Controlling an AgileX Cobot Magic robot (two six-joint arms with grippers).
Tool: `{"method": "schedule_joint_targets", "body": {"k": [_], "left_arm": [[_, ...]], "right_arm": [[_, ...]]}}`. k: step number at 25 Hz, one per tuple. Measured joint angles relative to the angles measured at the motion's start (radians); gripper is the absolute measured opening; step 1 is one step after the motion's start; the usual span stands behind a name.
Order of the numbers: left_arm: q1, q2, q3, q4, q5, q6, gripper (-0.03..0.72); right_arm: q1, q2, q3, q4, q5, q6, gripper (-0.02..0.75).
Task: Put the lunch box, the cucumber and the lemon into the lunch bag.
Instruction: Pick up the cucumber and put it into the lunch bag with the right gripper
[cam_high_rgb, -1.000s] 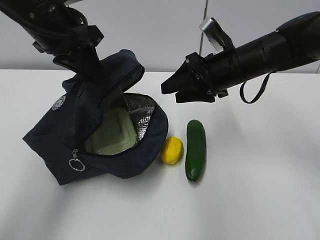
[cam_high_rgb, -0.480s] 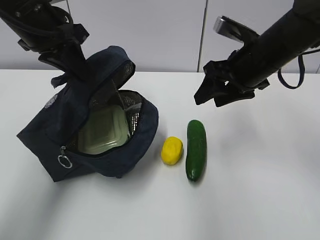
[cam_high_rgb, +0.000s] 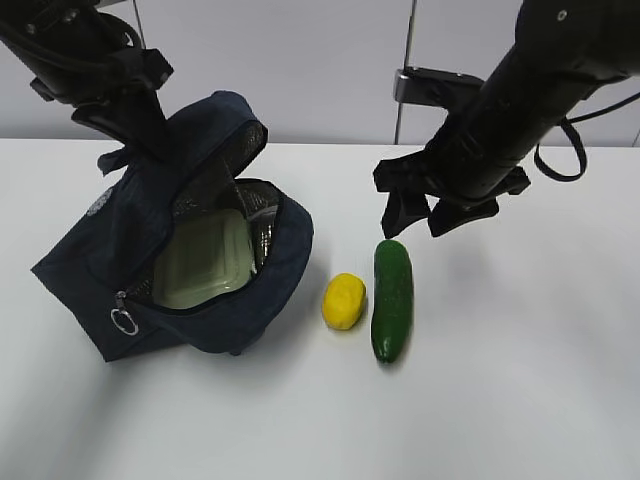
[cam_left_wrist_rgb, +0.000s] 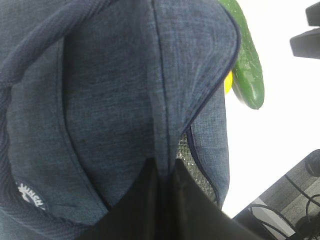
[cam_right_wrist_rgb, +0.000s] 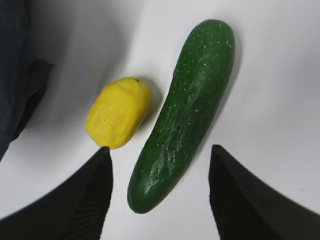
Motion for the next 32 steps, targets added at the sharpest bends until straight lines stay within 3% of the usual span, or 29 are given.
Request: {"method": "schedule_joint_targets", "body": {"k": [28,32], "left_arm": [[0.000,0.000,0.000,-0.004,0.009,0.004,0.001],[0.000,0.000,0.000,-0.004,0.009,0.004,0.001]], "right_arm": [[0.000,0.242,0.000,-0.003,-0.122,0.132,0.454],[0.000,0.245,0.000,-0.003,-0.126,0.134,0.365]]}}
